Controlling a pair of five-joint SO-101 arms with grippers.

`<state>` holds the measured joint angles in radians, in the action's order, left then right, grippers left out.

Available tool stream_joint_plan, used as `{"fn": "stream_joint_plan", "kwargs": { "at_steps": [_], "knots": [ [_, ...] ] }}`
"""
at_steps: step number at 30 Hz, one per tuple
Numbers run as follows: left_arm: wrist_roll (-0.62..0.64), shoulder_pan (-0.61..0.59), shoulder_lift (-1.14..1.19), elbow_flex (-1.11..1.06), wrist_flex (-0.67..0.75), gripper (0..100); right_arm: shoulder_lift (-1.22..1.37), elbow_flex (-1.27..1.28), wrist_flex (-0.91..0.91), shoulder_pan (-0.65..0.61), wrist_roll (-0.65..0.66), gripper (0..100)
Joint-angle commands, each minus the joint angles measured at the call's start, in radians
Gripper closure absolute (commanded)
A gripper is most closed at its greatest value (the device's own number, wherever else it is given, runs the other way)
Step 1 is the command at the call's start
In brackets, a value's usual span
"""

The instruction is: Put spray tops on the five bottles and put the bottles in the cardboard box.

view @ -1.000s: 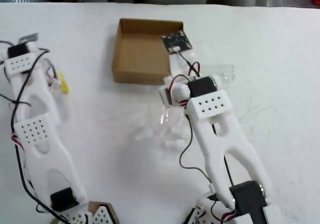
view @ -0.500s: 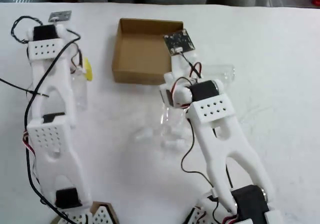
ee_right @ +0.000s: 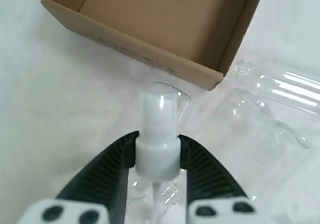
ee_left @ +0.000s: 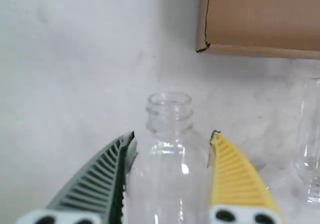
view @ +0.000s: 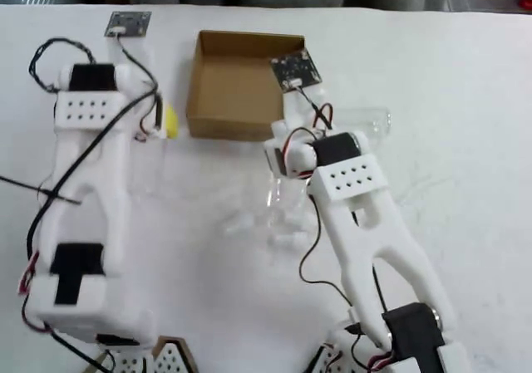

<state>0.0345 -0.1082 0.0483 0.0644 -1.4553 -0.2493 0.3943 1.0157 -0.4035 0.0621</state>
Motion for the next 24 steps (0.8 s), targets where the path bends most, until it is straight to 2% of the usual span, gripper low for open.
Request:
{"fn": "stream_joint_plan", "kwargs": {
  "at_steps": [1, 11, 16, 21, 24],
  "knots": [
    [-0.009, 0.012, -0.208, -0.216, 0.164, 90, -0.013, -0.011, -0.018, 0.012, -0.008, 98.1],
    [-0.009, 0.012, -0.605, -0.681, 0.491, 90, -0.016, -0.014, -0.021, 0.013, -0.008, 98.1],
    [-0.003, 0.013, -0.782, -0.885, 0.718, 90, -0.035, -0.046, -0.018, 0.01, -0.008, 98.1],
    [0.0, 0.015, -0.941, -1.073, 0.921, 90, -0.145, -0.084, -0.018, 0.01, -0.002, 98.1],
    [0.0, 0.035, -1.026, -1.135, 0.962, 90, -0.229, -0.098, -0.041, -0.002, 0.0, 98.1]
  ]
}}
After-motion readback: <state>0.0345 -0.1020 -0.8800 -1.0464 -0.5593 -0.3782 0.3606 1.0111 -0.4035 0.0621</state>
